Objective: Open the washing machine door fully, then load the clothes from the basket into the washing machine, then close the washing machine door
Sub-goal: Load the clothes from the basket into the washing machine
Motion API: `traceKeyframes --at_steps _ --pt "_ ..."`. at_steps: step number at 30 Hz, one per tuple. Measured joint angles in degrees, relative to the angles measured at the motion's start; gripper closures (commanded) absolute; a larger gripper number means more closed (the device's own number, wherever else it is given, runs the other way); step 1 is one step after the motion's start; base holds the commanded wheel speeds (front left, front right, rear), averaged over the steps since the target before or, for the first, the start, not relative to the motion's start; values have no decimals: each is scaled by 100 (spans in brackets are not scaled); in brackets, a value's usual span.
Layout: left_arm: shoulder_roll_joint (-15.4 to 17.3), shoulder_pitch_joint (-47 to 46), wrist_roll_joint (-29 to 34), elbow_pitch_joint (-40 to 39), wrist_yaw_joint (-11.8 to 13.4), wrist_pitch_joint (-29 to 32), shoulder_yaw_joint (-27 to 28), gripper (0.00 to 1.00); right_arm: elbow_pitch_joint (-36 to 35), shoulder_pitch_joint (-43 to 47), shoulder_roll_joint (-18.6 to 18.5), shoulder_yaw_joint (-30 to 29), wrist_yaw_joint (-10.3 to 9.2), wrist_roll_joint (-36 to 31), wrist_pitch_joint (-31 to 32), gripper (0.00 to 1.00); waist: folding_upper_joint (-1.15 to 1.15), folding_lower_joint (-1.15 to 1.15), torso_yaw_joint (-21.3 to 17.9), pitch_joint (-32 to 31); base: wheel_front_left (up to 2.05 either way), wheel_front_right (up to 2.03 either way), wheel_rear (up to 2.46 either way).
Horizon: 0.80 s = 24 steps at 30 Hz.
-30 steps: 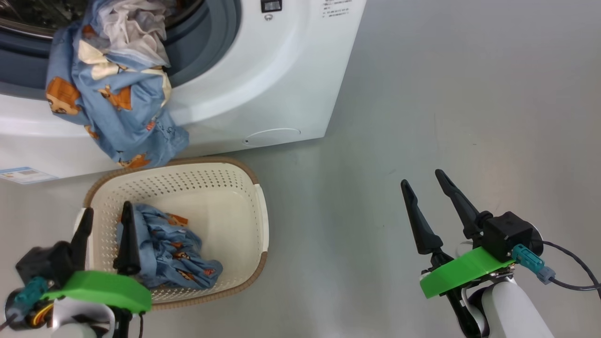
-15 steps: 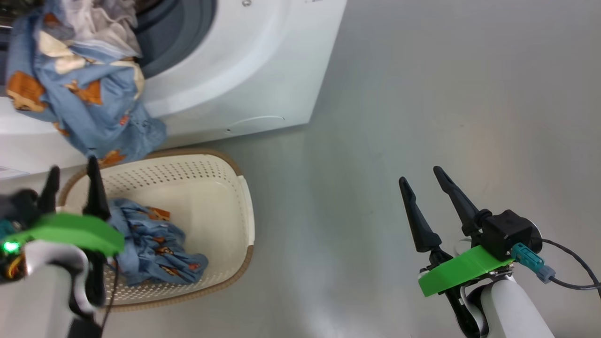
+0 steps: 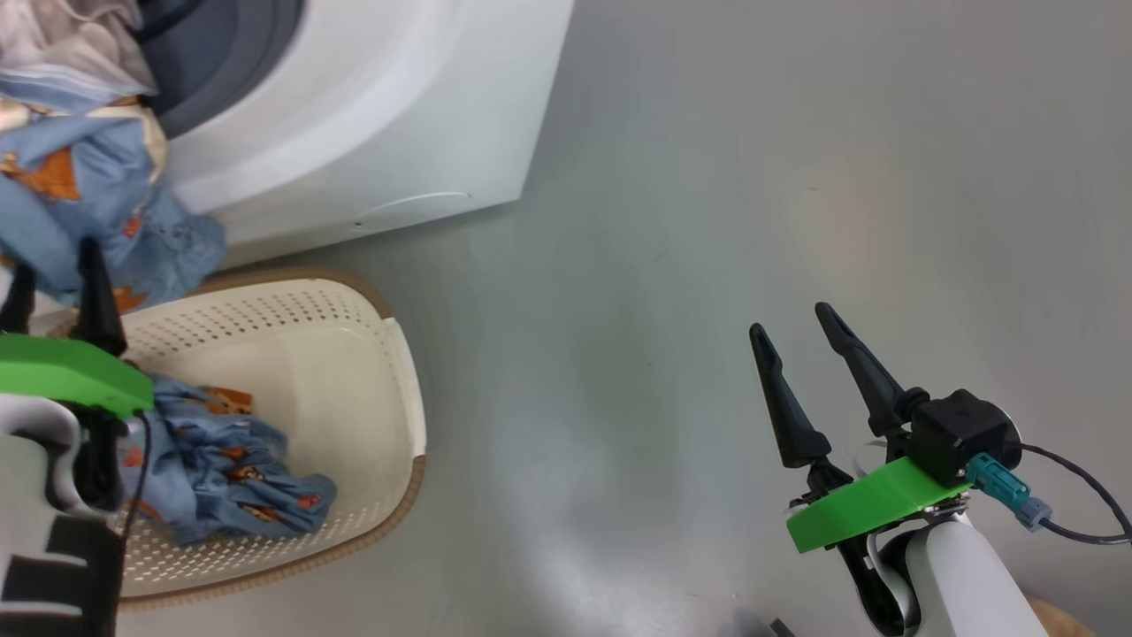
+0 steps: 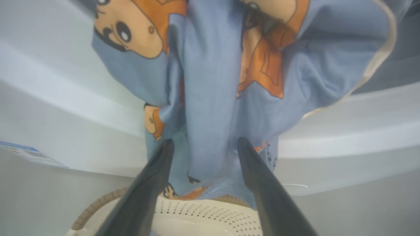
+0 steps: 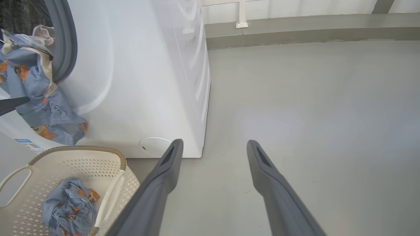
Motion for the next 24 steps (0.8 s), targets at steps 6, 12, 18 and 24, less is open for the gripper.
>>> traceKeyframes --at_steps 6,12,18,24 --pt "-2 -306 -286 377 -111 -74 -16 0 -20 -1 2 9 0 9 0 0 0 0 -87 87 0 0 0" --pt "131 -574 -381 700 -136 -115 -82 0 -16 -74 3 112 0 9 0 0 0 0 -108 122 0 0 0" --pt "140 -767 -559 724 -136 -134 -290 0 -11 -135 5 151 0 10 0 0 0 0 -157 163 0 0 0" --pt "145 -890 -624 612 -136 -174 -371 0 -2 -138 7 171 0 59 0 0 0 0 -206 197 0 0 0"
